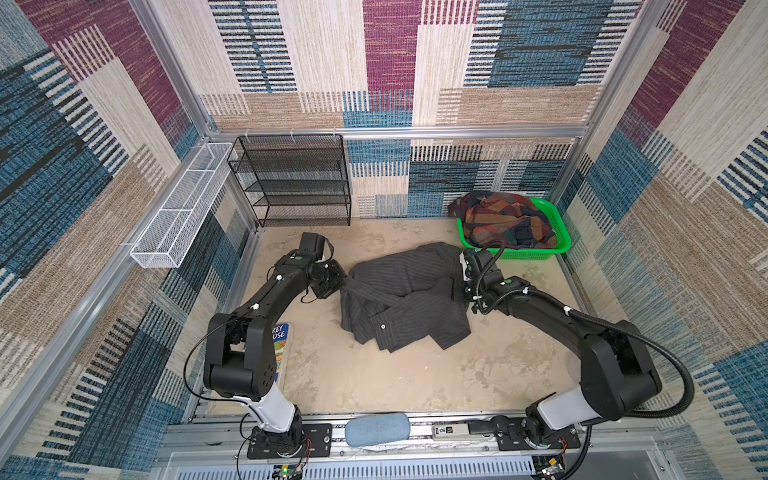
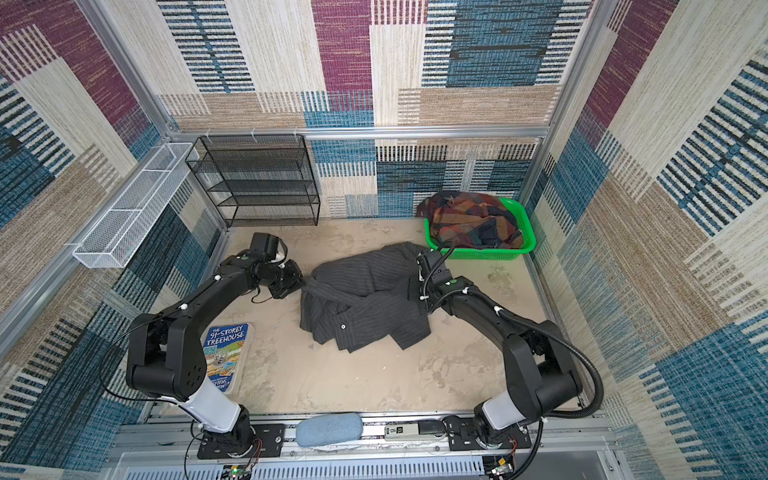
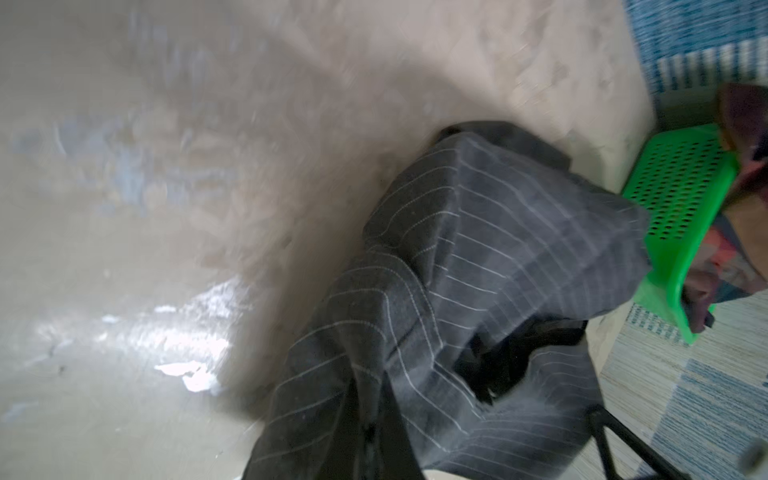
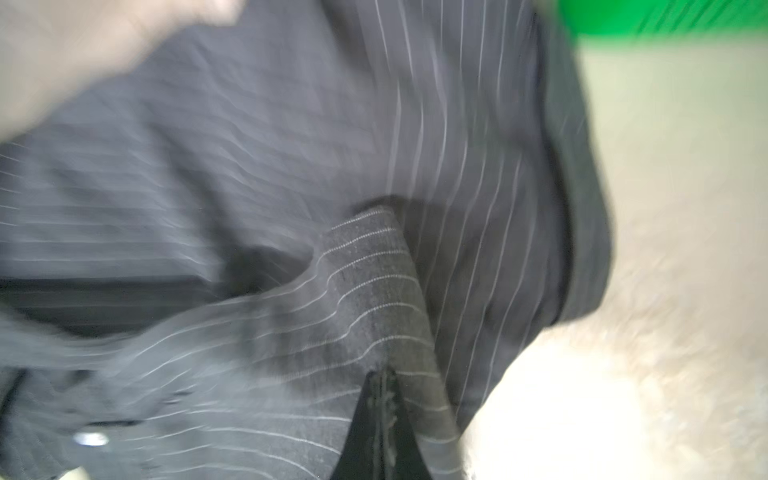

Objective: Fold and stack the long sleeve shirts

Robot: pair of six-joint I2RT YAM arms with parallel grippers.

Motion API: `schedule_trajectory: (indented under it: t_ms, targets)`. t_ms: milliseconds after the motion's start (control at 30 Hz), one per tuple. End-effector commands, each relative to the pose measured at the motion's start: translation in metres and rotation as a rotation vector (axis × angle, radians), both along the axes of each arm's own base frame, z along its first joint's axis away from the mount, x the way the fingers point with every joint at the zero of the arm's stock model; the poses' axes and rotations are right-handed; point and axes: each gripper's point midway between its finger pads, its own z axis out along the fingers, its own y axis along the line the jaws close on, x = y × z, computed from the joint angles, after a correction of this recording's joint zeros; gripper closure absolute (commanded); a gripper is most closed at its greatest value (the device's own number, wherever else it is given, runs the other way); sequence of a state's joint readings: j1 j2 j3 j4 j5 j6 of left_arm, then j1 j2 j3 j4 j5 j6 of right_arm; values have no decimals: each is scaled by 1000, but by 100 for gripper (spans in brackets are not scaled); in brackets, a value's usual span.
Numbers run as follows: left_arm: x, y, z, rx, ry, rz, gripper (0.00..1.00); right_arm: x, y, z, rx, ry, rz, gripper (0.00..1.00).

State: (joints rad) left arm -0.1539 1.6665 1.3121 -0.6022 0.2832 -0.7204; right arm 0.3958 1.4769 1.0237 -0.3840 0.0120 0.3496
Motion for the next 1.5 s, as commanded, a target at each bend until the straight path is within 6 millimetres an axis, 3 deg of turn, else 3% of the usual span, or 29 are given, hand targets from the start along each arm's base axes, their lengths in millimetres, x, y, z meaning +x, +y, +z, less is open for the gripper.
schedule_trajectory:
  t_ms: [0, 133, 267, 367, 467, 533, 600, 767, 867, 967, 1067, 1167, 1267, 1467]
  targets:
    - [10, 11, 30, 143, -71, -116, 100, 11, -5, 39, -21, -80, 5, 100]
    - [30, 7, 89, 203, -223, -227, 100, 25, -3, 85, -6, -151, 29, 100]
    - [33, 10, 135, 289, -321, -317, 100, 35, -1, 130, -6, -219, 48, 100]
    - [23, 8, 148, 314, -340, -384, 100, 31, 0, 163, 10, -273, 71, 100]
    - [5, 10, 139, 356, -312, -412, 100, 14, 9, 177, 60, -267, 143, 100]
    - [-8, 17, 123, 403, -266, -398, 100, -2, 17, 165, 116, -216, 186, 100]
    - [-20, 26, 102, 432, -204, -372, 100, -23, 31, 140, 183, -129, 260, 100]
    - [-42, 32, 46, 421, -88, -321, 100, -80, 44, 51, 256, 112, 315, 100]
    - [-49, 34, 30, 411, -47, -298, 100, -107, 45, 30, 276, 181, 314, 94]
    - [-49, 36, 23, 418, -27, -284, 100, -115, 37, 27, 269, 196, 272, 81]
    - [-47, 36, 18, 417, -12, -275, 100, -109, 22, 29, 211, 187, 176, 58]
    - [-45, 34, 15, 405, -2, -268, 100, -97, 18, 48, 164, 127, 110, 52]
    - [-44, 32, 15, 397, -3, -265, 100, -96, 41, 62, 140, 99, 142, 49]
    - [-44, 28, 13, 379, -1, -260, 100, -126, 108, 21, 16, 187, 260, 48]
